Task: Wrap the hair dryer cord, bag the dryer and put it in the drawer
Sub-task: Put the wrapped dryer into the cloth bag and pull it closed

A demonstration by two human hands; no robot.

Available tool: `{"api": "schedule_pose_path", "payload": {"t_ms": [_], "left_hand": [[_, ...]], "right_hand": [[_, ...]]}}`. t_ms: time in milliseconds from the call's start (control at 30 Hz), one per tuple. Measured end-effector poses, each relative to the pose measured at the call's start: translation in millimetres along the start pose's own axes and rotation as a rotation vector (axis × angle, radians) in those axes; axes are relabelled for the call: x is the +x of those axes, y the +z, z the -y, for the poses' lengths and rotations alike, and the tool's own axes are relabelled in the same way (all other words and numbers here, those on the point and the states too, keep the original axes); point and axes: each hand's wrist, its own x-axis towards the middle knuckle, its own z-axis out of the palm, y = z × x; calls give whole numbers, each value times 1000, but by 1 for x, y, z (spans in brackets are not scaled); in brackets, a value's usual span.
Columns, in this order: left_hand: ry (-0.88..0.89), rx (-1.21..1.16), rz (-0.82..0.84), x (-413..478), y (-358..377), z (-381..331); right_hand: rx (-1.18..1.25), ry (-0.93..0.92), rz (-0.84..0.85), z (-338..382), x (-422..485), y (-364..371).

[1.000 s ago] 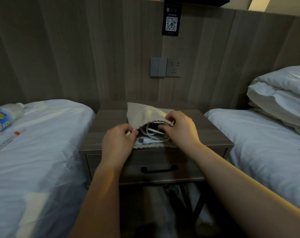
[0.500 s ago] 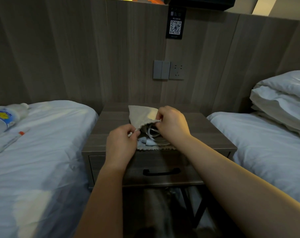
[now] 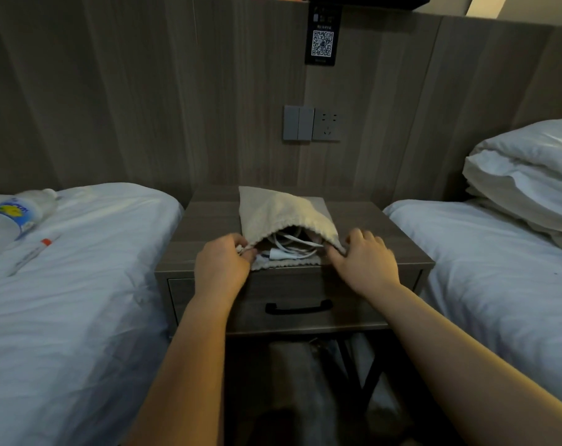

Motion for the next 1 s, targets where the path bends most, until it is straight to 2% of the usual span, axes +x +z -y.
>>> {"api": "schedule_pose_path", "payload": {"t_ms": [100,167,267,367,500,633,800,933,1000], "left_hand": [[-10,-43,-3,-6,2,0],[-34,-134,-3,-9,0,2],[-154,-489,-23,-8,-11,-1],[-228,-841,72,-13,-24,-16],[-143,-944,105,-23,-38,-46],[-162,-1125,58,-26,-55,-80],[-45,-1039,50,-30,-73,-117],[-70,-1078,39,-31,-75,-114],[-96,-1014,19,-34,-65,-102]], "right_hand": [[68,-78,10,-3,-6,1],[172,-63,4,0,-10,-6],[412,10,7,3,-13,-21],[541,18,-69,6,-22,-36],[736,39,-170,8,-35,-63],[903,123,-201,6,-34,-98],[1028,144,-267,2,-33,-129],[1083,167,-333,-9,-30,-140],[1055,200,-316,-18,-32,-132]]}}
